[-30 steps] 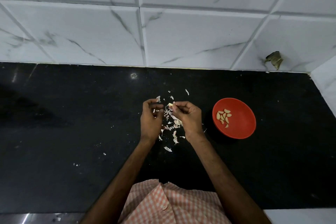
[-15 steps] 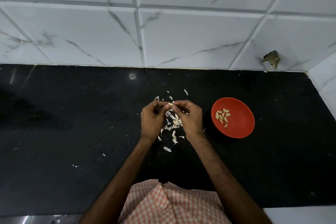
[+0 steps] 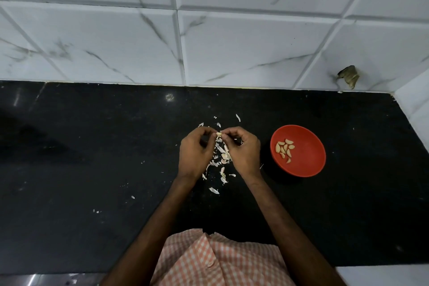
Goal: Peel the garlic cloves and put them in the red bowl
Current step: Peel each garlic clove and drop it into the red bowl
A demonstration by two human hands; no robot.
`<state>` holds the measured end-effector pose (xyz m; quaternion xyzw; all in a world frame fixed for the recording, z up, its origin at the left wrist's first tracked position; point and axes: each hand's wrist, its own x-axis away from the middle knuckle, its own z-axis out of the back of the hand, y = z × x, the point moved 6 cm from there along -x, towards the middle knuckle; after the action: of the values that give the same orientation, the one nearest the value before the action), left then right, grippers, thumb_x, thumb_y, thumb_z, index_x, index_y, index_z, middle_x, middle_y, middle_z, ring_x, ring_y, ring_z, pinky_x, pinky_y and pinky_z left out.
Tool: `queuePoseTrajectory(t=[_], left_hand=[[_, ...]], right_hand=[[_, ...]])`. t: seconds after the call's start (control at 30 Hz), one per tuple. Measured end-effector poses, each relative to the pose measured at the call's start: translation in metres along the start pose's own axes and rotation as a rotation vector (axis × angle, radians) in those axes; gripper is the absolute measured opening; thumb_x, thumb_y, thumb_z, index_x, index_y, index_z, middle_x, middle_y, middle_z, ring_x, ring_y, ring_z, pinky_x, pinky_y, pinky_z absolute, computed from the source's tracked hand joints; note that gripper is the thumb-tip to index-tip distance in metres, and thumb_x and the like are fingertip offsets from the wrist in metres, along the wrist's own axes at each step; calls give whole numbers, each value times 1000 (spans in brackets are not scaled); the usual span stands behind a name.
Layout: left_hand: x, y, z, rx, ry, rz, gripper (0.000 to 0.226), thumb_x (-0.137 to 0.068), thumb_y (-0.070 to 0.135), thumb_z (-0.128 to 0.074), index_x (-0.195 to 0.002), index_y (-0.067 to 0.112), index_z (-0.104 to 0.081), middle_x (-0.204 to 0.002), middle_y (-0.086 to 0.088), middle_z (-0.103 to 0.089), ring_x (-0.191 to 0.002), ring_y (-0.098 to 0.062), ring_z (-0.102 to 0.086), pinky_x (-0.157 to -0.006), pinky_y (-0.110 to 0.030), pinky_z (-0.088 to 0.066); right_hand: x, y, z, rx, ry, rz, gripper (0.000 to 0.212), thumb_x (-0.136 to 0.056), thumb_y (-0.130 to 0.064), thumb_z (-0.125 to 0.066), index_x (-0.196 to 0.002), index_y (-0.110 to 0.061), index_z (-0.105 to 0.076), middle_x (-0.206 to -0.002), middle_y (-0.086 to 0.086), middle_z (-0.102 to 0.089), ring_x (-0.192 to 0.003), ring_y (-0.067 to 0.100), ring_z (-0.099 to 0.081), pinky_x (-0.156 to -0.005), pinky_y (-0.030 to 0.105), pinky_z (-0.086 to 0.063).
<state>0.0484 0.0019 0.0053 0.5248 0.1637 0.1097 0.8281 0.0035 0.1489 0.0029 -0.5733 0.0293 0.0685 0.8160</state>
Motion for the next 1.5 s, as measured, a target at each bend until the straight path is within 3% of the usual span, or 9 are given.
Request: queuePoseTrajectory(t=[0.17,0.33,0.57,0.7,0.83,1.0,1.17,1.37,1.5], left_hand=[[1,4,-2,-145,-23,-111,6,-92,26,-64,-89,21,-65,-86,12,-66,-76,-7,-64,-64,-35,-57],[-5,8,0,-198,-35,-165,16,-84,37,-59,-76,27,-49,-73,11,-56,-63,-11,-57,-54,-39,-51],[-5,4,-2,-45,2,-43,23,-81,24,-68,-71,23,-48,-66,8,-55,-58,-8,-52,-51,-27,-46],[-1,-2,-10,126,-13,95,22,-86,15,-71,-73,14,-53,-66,3,-57,-57,-6,-49,-51,-24,-40],[0,-3,-11,163,-74,157,16,-94,16,-59,-79,18,-64,-72,-3,-64,-58,-7,-49,-53,-26,-40],[-2,0,-8,139,-138,156,24,-97,14,-56,-75,17,-66,-65,12,-63,-56,1,-51,-54,-16,-39],[-3,-4,-11,146,-239,161,26,-95,13,-55,-72,14,-68,-61,7,-61,-52,-2,-48,-52,-20,-37],[0,3,-13,229,-223,146,28,-96,11,-56,-70,12,-65,-60,9,-57,-54,-2,-47,-53,-18,-36],[-1,4,-11,273,-152,132,25,-91,18,-55,-69,8,-63,-61,-8,-55,-56,-11,-44,-52,-29,-35]], right_hand=[[1,0,0,35,4,-14,7,-86,-2,-75,-88,-9,-75,-81,-10,-72,-80,-1,-67,-74,13,-51],[2,-3,-4,76,-58,22,8,-86,1,-75,-85,-7,-73,-81,-10,-71,-81,1,-68,-75,15,-53],[6,-7,-6,59,4,68,10,-86,3,-72,-85,-7,-70,-83,-7,-72,-84,7,-69,-80,26,-56],[7,-10,-3,6,61,112,11,-86,6,-72,-88,-6,-71,-86,-4,-71,-88,7,-68,-80,24,-54],[6,-8,1,-14,45,125,12,-86,3,-74,-92,-7,-73,-89,-5,-71,-90,7,-68,-80,20,-53],[5,-12,2,-24,-24,208,12,-86,3,-73,-93,-7,-74,-92,-3,-72,-91,12,-69,-80,31,-58],[-1,-12,4,-63,-114,194,15,-85,5,-73,-94,-7,-75,-93,-1,-72,-93,14,-70,-83,29,-58],[-4,-10,6,-142,-86,149,18,-84,6,-74,-92,-10,-75,-92,-1,-73,-94,15,-70,-84,26,-56],[-4,-8,3,-206,-80,106,20,-84,4,-75,-93,-14,-75,-93,-1,-74,-95,17,-71,-87,31,-57]])
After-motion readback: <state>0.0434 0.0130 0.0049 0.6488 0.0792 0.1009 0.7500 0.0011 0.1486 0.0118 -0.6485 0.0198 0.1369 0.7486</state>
